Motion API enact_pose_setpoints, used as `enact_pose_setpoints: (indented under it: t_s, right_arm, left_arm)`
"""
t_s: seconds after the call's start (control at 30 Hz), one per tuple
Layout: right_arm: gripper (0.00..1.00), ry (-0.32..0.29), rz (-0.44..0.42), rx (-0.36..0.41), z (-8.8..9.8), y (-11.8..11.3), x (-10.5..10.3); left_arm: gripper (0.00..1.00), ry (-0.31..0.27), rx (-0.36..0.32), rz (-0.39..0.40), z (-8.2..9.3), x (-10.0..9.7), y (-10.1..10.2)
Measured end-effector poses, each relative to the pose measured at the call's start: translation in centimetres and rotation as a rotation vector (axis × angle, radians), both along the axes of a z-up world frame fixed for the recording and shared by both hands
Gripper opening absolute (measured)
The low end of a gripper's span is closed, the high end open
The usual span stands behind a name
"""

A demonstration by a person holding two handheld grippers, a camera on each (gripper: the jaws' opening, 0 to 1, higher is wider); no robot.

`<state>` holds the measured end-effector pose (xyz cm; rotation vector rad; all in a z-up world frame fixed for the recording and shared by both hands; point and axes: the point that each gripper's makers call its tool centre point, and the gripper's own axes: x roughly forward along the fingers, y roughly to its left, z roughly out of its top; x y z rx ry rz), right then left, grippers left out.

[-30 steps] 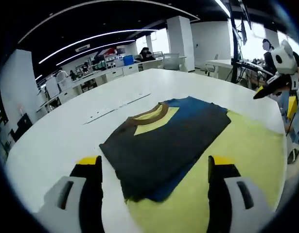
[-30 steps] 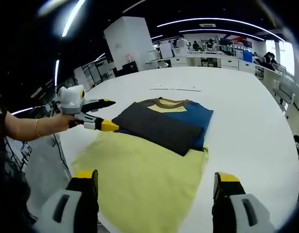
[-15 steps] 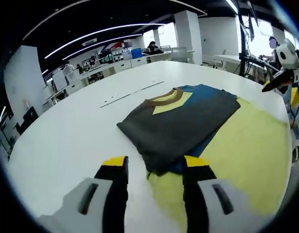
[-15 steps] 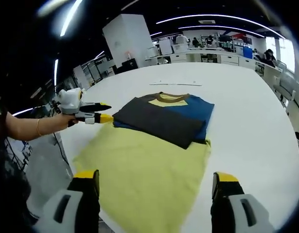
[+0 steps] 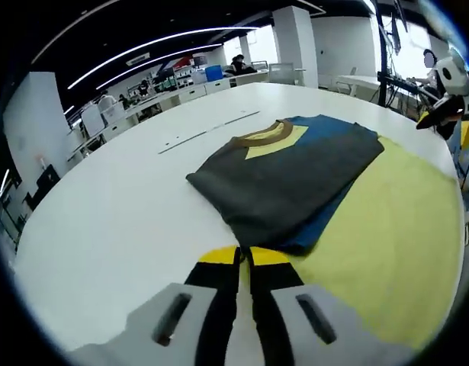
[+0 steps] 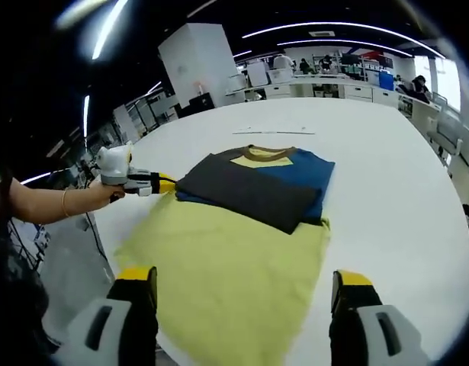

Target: Fold the garment on the visible template until the final outline fits inside the template.

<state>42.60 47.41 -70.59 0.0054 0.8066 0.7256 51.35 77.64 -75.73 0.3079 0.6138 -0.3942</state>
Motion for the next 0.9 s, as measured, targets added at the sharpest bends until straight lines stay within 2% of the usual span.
enact_pose_setpoints:
  t_s: [0.17, 0.27, 0.53, 0.77, 0.9]
  right_arm:
    - [0.95, 0.004, -0.005, -0.002, -0.1, -0.1, 0.0]
    - [0.95, 0.011, -0.001, -0.006, -0.4, 0.0, -0.1]
    - [0.95, 0.013, 0.011, -0.001, -0.4, 0.4, -0.3]
    - [0.95, 0.019, 0.037, -0.013, -0.8, 0.2, -1.0]
    - [0.96, 0.022, 0.050, -0.019, -1.0, 0.0, -1.3]
  left_arm:
    - [0.01, -0.032, 0.033, -0.014, 0.2, -0.6, -0.1]
    - [0.00, -0.038, 0.098, -0.042, 0.0, -0.9, -0.1]
    - [0.00, -0.041, 0.085, 0.014, -0.1, -0.7, 0.3]
    - [0.00, -0.025, 0.068, 0.019, 0.1, -1.5, 0.4]
    - [0.13, -0.016, 0.033, 0.018, 0.6, -2.1, 0.4]
